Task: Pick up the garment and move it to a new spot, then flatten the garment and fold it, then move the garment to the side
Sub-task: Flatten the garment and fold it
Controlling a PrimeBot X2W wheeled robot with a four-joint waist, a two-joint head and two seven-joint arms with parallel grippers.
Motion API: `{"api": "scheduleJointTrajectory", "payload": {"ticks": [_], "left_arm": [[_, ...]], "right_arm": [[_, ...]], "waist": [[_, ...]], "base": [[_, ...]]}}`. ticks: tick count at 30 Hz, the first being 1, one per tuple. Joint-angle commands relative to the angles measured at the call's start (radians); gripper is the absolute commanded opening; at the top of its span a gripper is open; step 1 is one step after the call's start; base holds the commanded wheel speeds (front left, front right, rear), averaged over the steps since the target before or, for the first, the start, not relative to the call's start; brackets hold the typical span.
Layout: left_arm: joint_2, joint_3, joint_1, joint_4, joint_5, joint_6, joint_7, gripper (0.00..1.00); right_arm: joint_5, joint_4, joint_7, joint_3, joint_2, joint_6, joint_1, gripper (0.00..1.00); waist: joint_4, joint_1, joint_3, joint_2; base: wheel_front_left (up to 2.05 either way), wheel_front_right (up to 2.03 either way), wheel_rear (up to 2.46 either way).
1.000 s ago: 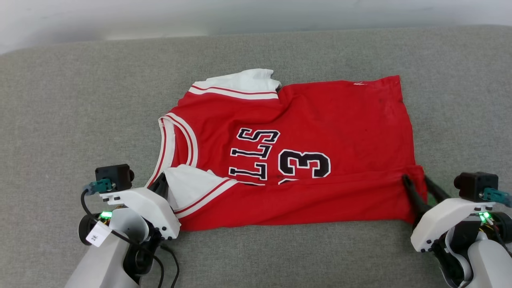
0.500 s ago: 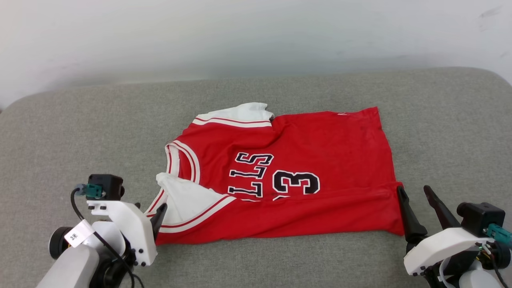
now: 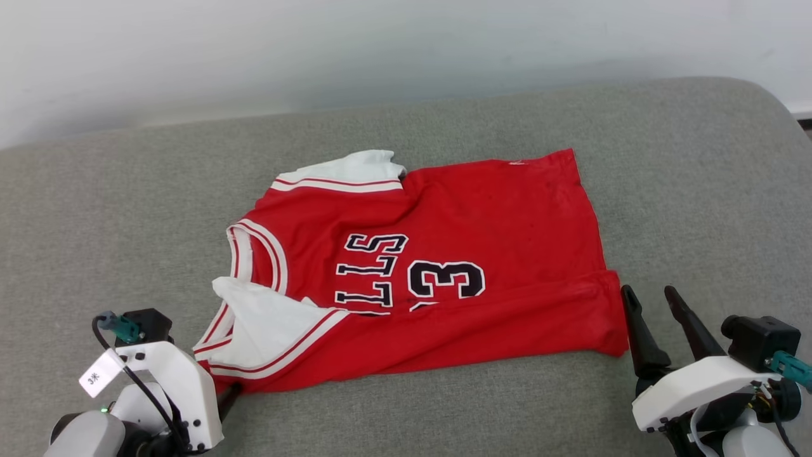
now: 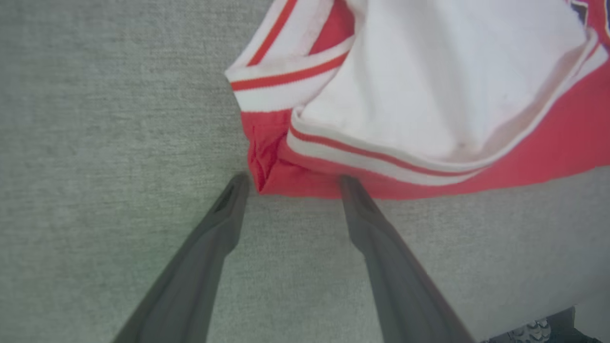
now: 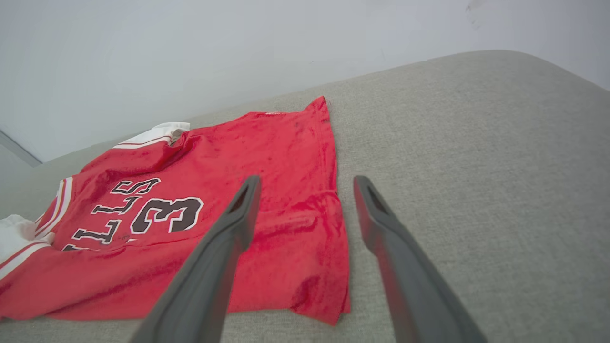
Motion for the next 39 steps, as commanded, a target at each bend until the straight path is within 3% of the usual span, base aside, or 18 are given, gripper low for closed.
{"api": "scheduleJointTrajectory", "payload": {"ticks": [1,8,9,10,11,14,18,29,39], "left_arm": [[-0.002,-0.002,-0.011,0.008,0.000,0.002,0.006,1.00],[-0.039,-0.030,-0.025,0.083,-0.035,-0.034,0.038,1.00],[-0.045,-0.040,-0.028,0.093,-0.035,-0.042,0.043,0.47],[-0.051,-0.050,-0.031,0.102,-0.033,-0.050,0.045,0.29],[-0.060,-0.054,-0.034,0.110,-0.037,-0.057,0.044,0.00],[-0.070,-0.063,-0.044,0.127,-0.033,-0.069,0.036,0.00],[-0.043,-0.043,-0.057,0.115,-0.010,-0.063,-0.008,0.00],[0.014,0.000,-0.025,-0.068,0.032,-0.006,-0.070,0.00],[0.023,0.011,-0.036,-0.193,0.059,0.028,-0.092,0.00]], "right_arm": [[0.009,0.000,0.004,0.002,0.004,0.000,-0.008,1.00],[0.027,0.009,0.007,-0.006,-0.003,0.000,-0.019,1.00],[0.029,0.011,0.009,-0.010,-0.006,0.000,-0.021,1.00],[0.032,0.012,0.013,-0.015,-0.009,0.000,-0.022,1.00],[0.035,0.012,0.016,-0.020,-0.011,0.000,-0.023,1.00],[0.045,0.015,0.046,-0.038,-0.023,0.000,-0.029,1.00],[0.069,0.022,0.137,-0.051,-0.051,0.000,-0.027,1.00],[0.140,-0.023,0.611,0.002,-0.152,0.000,-0.060,1.00],[0.152,0.058,0.744,0.105,-0.160,0.000,-0.164,1.00]], "waist": [[-0.014,0.0001,0.018,-0.0001],[-0.033,0.0001,0.059,-0.0001],[-0.034,0.0001,0.061,-0.0001],[-0.034,0.0001,0.064,-0.0001],[-0.034,0.0001,0.067,-0.0001],[-0.034,0.0001,0.068,-0.0001],[-0.027,0.0001,0.057,-0.0001],[0.011,0.0001,0.049,-0.0001],[0.053,0.0001,0.112,-0.0001]], "base": [[0.00,0.00,0.00],[0.00,0.00,0.00],[0.00,0.00,0.00],[0.00,0.00,0.00],[0.00,0.00,0.00],[0.00,0.00,0.00],[0.00,0.00,0.00],[0.00,0.00,0.00],[0.00,0.00,0.00]]}}
